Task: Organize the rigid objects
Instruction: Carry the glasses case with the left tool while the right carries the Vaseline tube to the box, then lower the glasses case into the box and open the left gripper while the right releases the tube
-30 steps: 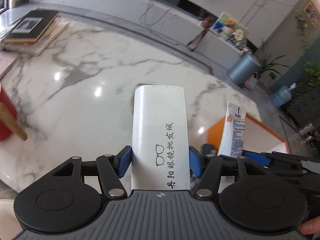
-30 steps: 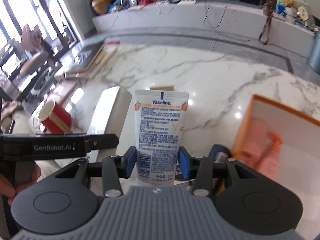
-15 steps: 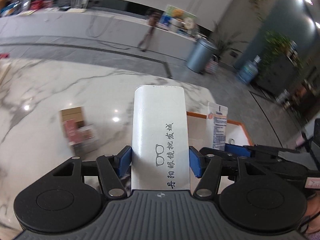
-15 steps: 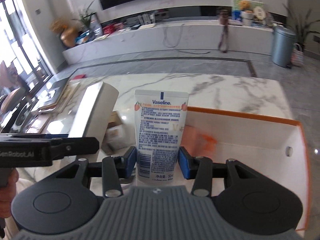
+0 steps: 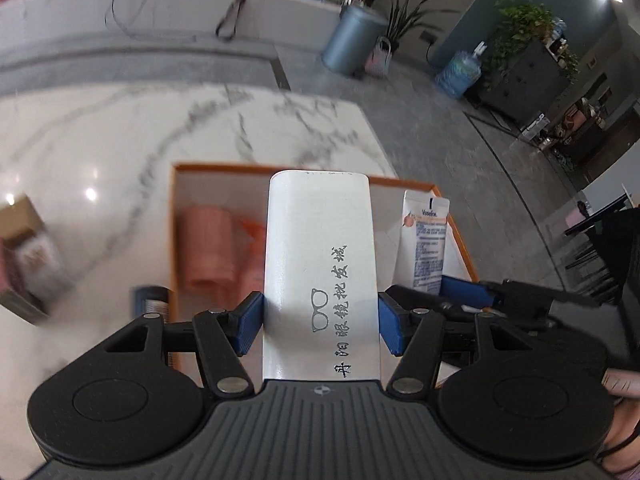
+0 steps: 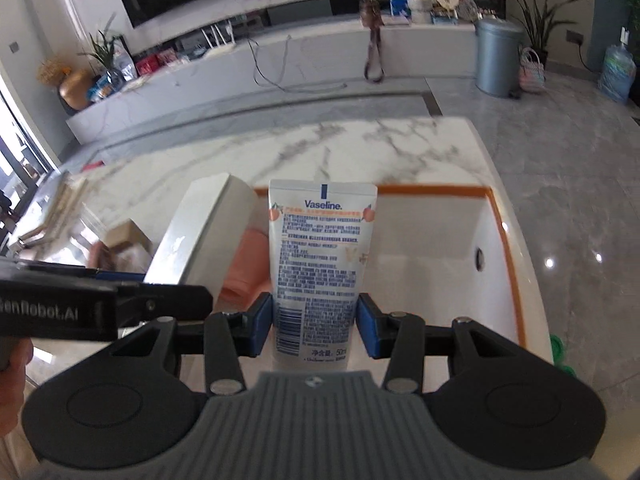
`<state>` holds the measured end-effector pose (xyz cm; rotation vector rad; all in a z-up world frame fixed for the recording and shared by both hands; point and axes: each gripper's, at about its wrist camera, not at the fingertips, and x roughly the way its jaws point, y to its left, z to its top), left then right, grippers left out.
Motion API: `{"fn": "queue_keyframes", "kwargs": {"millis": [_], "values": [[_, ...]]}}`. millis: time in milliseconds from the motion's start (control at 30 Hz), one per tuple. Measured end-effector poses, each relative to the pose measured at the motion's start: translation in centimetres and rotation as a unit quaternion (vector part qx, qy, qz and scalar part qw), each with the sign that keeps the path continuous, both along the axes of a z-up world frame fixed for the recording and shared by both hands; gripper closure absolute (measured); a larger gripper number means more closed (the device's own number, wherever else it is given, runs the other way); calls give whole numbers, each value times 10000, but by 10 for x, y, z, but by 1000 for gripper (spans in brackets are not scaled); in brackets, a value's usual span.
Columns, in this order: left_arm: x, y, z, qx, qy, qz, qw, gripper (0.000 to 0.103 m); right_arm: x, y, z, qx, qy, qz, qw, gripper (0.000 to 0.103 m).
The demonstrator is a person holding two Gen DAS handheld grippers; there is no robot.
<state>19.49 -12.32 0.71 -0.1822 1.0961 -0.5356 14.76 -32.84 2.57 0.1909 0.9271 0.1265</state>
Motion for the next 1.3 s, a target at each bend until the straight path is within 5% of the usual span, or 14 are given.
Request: {"fn": "queue_keyframes", "kwargs": {"millis": [367,833,1300], "values": [[31,-37,-47,162,651,79,9977,34,31,-16,-52,-170,665,150,9975,57],[47,-63,-68,545,554,82,9969,34,67,-13,-87,-267,1117,45,9934,57],[42,-66,-71,814,319,27,9962,34,61,-13,-86,-295,916,-6,9954,56]]}}
